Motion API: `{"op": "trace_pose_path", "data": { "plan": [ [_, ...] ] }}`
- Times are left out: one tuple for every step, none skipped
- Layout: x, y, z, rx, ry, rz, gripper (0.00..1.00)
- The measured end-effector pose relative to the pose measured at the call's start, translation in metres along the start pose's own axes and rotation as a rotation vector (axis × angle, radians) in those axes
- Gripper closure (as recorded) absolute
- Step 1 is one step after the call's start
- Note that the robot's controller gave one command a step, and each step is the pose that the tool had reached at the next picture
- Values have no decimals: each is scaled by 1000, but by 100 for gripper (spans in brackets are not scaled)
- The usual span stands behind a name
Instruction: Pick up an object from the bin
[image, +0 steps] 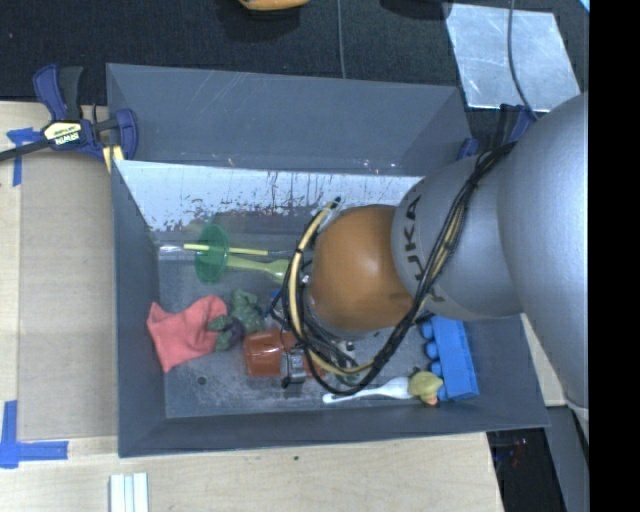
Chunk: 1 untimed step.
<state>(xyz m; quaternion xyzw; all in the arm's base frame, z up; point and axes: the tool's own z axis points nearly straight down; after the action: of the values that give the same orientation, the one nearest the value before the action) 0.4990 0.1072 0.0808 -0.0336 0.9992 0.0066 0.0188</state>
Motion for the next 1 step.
{"op": "trace_pose_path", "data": {
  "plan": [
    [3, 0, -15, 2, 10, 0, 100]
  ]
}}
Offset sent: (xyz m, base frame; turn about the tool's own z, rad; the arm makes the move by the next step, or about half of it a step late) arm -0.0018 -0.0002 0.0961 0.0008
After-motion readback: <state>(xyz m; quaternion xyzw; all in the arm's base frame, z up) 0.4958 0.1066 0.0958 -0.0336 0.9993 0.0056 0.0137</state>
